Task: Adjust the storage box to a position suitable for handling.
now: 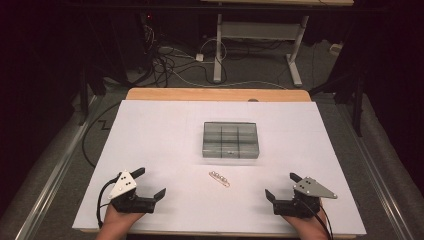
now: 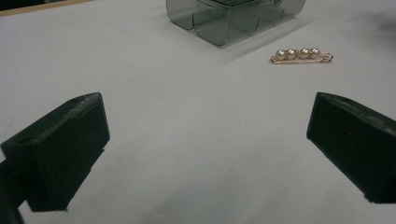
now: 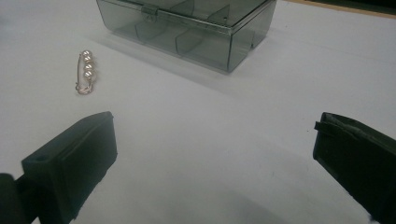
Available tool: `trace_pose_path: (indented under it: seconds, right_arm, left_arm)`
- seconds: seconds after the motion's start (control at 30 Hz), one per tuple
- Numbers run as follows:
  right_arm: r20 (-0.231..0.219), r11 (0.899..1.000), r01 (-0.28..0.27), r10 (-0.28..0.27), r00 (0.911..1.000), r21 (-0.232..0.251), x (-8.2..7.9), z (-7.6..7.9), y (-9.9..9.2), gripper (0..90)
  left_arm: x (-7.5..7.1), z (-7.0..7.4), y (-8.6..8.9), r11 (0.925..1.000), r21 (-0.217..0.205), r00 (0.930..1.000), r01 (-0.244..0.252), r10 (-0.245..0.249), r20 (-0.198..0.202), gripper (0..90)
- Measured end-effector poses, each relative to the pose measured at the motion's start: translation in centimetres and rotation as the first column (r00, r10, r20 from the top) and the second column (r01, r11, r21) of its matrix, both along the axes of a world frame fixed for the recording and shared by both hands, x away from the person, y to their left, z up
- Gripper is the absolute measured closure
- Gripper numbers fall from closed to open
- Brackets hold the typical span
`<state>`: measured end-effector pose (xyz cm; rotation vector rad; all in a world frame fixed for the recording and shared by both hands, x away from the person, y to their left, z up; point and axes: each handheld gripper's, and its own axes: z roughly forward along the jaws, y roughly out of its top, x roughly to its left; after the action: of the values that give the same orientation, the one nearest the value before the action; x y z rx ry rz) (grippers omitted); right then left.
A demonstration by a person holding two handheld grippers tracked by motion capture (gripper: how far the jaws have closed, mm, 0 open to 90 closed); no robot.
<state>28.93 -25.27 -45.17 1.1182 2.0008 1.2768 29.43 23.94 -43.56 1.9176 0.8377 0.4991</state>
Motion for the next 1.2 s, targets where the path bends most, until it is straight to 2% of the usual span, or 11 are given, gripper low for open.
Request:
trace_pose_path:
  seconds: [0.13,0.27,0.43,0.67,0.8,0.97,1.2]
  right_arm:
    - [0.001,1.000,0.003,-0.003,1.0000,0.009,-0.01,0.00,-0.11,0.5]
    - [0.007,1.000,0.007,-0.007,0.9999,0.015,-0.09,0.00,-0.18,0.5]
    - [0.007,1.000,0.005,-0.005,1.0000,0.011,-0.05,0.00,-0.15,0.5]
    - [0.005,1.000,0.004,-0.004,1.0000,0.016,-0.06,0.01,-0.20,0.5]
    - [0.006,1.000,0.001,-0.001,1.0000,0.012,-0.05,0.01,-0.16,0.4]
    - [-0.016,1.000,0.000,0.000,0.9999,0.011,0.15,0.02,-0.13,0.4]
    - [-0.037,1.000,-0.026,0.026,0.9990,-0.005,0.33,0.11,0.11,0.5]
  left_arm:
    - [0.07,0.00,-0.14,0.9999,0.013,1.0000,0.005,-0.005,-0.006,0.0]
    - [0.00,-0.01,-0.12,0.9999,0.011,0.9999,0.010,-0.010,0.000,0.0]
    - [0.12,-0.01,-0.15,0.9998,0.012,0.9998,0.017,-0.017,-0.012,0.0]
    - [0.17,-0.02,-0.24,0.9998,0.022,0.9999,0.003,-0.003,-0.014,0.0]
    - [0.14,-0.02,-0.11,1.0000,0.006,0.9999,0.006,-0.006,-0.012,0.0]
    - [0.23,-0.02,0.01,0.9999,-0.006,0.9997,0.012,-0.012,-0.021,0.0]
    - [0.18,0.00,-0.12,0.9999,0.010,0.9998,0.011,-0.011,-0.015,0.0]
